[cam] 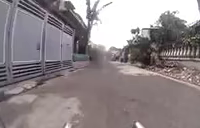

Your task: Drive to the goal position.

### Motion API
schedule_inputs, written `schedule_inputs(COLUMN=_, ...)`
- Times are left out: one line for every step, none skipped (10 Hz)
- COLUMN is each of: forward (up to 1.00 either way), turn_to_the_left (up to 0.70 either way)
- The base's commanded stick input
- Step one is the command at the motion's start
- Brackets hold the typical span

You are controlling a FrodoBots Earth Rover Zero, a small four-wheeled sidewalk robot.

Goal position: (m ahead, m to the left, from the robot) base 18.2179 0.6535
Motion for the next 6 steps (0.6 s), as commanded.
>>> schedule_inputs(forward=0.7, turn_to_the_left=0.0)
schedule_inputs(forward=0.7, turn_to_the_left=0.0)
schedule_inputs(forward=0.7, turn_to_the_left=0.0)
schedule_inputs(forward=0.7, turn_to_the_left=0.0)
schedule_inputs(forward=0.7, turn_to_the_left=0.0)
schedule_inputs(forward=0.7, turn_to_the_left=0.0)
